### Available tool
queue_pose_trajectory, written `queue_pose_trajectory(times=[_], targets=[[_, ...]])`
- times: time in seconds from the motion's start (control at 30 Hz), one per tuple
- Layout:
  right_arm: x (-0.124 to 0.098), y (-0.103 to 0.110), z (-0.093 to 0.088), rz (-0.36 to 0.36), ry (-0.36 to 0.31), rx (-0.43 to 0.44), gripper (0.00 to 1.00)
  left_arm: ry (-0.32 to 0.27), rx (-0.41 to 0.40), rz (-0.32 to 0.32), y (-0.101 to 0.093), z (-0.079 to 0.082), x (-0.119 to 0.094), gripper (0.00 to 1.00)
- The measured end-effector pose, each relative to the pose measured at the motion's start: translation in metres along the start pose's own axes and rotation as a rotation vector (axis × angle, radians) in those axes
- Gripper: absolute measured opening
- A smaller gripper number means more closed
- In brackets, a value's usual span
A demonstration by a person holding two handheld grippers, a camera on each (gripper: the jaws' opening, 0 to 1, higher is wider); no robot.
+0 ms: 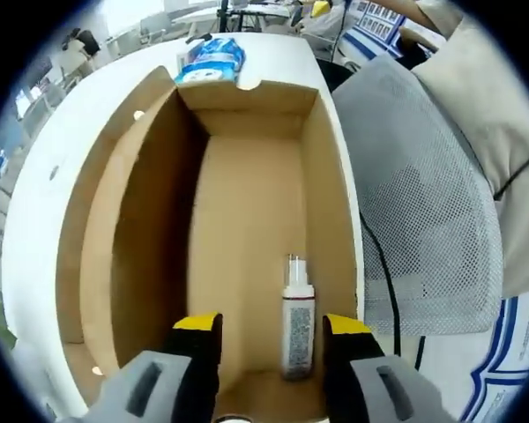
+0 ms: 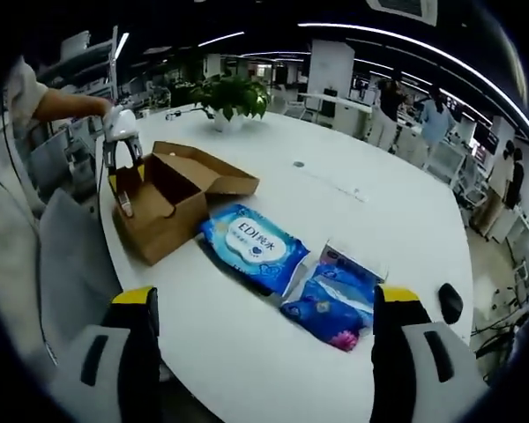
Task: Operate the shoe box by opening the lid, removing the specified soft item, and placing it in the target area until the item is outside and the box remains undamaged.
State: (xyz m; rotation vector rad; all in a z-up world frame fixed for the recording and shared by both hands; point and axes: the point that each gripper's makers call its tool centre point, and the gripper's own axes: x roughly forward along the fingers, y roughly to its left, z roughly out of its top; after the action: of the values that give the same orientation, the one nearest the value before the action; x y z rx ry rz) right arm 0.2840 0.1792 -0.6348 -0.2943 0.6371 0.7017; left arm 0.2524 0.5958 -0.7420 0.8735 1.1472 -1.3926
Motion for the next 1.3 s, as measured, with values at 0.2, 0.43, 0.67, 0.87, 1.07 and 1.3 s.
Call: queue_pose_trajectory(times=[0.2,0.43,0.67,0.87,1.07,1.3], targets=[[-0.002,0.001,-0.014,-0.016,0.022,0.032,0.96,0.032,0.072,-0.055,-0.005,-0.002,0.010,0.43],[-0.004,0.004,-0.020,-0.022,0.025,0.051,0.96,0.029,0.088,-0.074,-0.007,0.000,0.022,0.39],[-0.003,0.006,-0.022,-0.022,0.030,0.065,0.96,0.023,0.083,-0.065,-0.011,-0.001,0.030,0.35],[0.000,0.008,-0.020,-0.023,0.025,0.063,0.96,0.024,0.108,0.017,-0.004,-0.007,0.038,0.28],[0.001,0.011,-0.018,-0.011,0.018,0.053,0.96,0.017,0.092,0.059,0.001,-0.008,0.039,0.21],[0.003,0.013,-0.015,-0.003,0.002,0.055,0.96,-0.012,0.075,0.075,0.003,-0.003,0.036,0.19]])
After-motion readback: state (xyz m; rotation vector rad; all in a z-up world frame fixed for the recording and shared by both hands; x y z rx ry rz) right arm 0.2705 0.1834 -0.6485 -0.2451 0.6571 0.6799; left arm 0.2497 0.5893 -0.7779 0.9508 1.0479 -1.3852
